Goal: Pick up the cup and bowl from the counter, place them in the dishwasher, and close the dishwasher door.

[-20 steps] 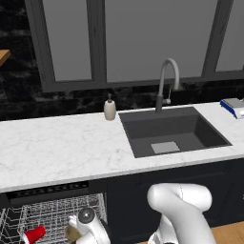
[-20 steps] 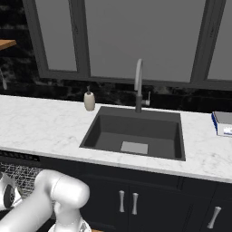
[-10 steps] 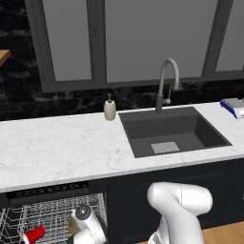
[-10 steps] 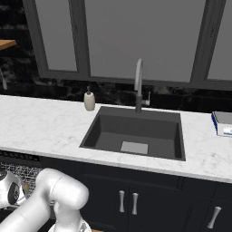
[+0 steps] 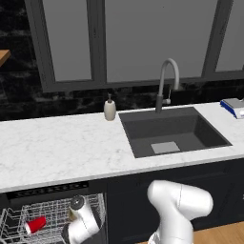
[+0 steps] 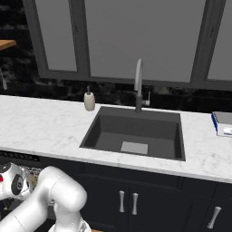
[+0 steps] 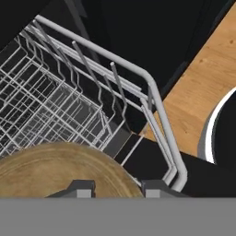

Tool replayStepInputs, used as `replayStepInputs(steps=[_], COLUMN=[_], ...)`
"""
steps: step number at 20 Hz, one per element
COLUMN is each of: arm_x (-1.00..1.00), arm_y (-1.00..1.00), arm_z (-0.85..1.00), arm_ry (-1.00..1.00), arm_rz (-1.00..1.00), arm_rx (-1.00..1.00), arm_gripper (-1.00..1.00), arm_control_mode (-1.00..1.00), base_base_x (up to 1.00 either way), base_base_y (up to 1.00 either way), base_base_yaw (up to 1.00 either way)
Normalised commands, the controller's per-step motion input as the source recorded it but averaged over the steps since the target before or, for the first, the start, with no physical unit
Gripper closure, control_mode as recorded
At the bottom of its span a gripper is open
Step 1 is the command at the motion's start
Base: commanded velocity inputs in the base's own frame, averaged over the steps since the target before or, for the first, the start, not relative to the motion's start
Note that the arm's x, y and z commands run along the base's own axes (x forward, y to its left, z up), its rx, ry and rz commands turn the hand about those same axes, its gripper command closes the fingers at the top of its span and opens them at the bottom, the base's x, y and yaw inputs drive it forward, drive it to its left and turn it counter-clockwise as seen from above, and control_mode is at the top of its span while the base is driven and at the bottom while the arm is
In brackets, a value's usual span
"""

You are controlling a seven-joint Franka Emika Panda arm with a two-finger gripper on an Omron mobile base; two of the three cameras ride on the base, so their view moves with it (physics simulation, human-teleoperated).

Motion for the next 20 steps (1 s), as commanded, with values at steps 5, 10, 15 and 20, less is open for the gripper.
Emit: replayStepInputs(steps=[5, 10, 15, 20], arm_x=[-0.11, -0.38, -0.44, -0.56], arm_y=[0.42, 0.43, 0.23, 0.13], arm_z=[-0.59, -0.19, 0.01, 0.32], arm_ry=[-0.02, -0.24, -0.32, -0.25], arm_rz=[-0.06, -0.03, 0.0, 0.0], arm_rx=[-0.05, -0.05, -0.02, 0.0], arm_gripper=[-1.0, -1.0, -1.0, -1.0], arm_control_mode=[-1.0, -1.0, -1.0, -1.0], base_base_x=[0.0, 0.0, 0.0, 0.0], base_base_y=[0.0, 0.0, 0.0, 0.0], base_base_yaw=[0.0, 0.0, 0.0, 0.0])
